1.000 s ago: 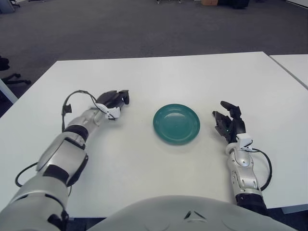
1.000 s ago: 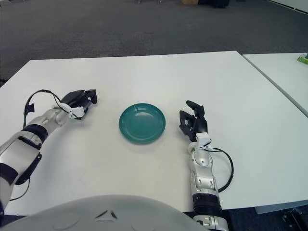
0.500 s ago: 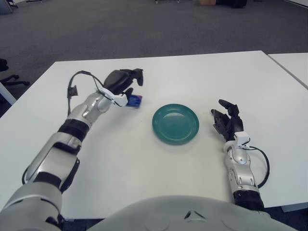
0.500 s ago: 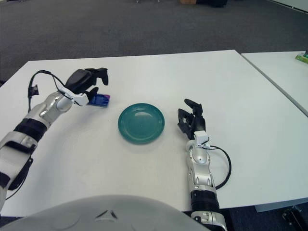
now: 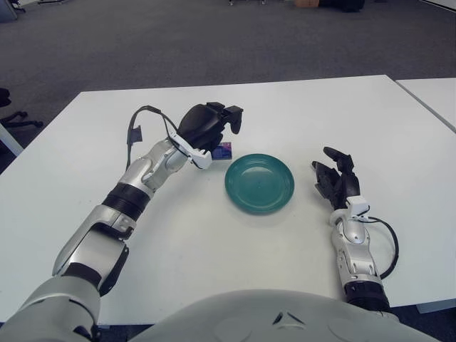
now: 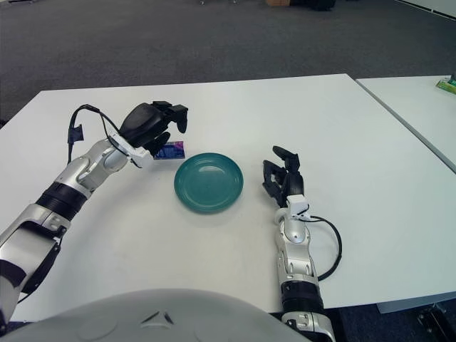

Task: Put the gum into the plate.

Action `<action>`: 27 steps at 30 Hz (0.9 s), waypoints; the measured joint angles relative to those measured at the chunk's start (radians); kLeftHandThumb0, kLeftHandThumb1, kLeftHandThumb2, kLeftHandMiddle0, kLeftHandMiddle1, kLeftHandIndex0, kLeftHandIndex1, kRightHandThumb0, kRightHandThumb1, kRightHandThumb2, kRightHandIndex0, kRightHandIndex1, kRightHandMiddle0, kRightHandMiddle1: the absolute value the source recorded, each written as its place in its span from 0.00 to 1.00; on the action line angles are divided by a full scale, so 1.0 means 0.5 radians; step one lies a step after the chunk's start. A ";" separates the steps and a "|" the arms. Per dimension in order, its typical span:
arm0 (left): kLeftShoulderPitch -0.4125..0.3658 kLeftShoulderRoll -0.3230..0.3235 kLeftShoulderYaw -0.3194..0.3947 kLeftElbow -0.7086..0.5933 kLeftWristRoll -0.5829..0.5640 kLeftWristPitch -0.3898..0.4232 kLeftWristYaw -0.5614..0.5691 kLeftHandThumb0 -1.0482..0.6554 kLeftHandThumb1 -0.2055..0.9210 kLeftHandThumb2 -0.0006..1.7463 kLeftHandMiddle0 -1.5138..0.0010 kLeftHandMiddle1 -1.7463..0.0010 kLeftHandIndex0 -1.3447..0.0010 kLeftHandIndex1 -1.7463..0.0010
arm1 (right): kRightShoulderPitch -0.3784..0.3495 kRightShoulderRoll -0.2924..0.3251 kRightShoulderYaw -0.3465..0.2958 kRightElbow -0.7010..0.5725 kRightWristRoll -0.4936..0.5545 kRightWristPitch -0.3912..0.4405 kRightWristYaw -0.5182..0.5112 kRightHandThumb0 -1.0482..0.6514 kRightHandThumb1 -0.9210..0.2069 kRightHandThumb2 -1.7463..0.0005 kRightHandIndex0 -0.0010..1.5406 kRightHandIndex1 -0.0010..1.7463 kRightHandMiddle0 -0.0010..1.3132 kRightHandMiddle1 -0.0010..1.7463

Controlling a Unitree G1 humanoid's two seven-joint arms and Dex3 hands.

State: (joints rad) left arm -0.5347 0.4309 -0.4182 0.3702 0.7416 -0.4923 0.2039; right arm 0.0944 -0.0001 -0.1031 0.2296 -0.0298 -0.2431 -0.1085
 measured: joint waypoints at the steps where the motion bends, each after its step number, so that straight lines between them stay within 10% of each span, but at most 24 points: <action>1: 0.005 -0.008 -0.003 -0.018 0.010 -0.002 0.000 0.61 0.23 0.93 0.48 0.00 0.55 0.00 | 0.000 0.001 0.000 0.003 0.000 -0.007 0.000 0.30 0.01 0.68 0.28 0.30 0.04 0.54; 27: -0.006 -0.187 -0.090 -0.225 0.074 -0.103 -0.161 0.61 0.19 0.94 0.44 0.03 0.54 0.00 | -0.009 0.038 0.038 0.017 0.000 -0.025 0.001 0.30 0.03 0.68 0.27 0.26 0.03 0.54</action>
State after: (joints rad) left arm -0.5375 0.3372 -0.4633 0.2579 0.7786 -0.5440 0.1233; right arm 0.0897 0.0191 -0.0841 0.2382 -0.0298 -0.2557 -0.1079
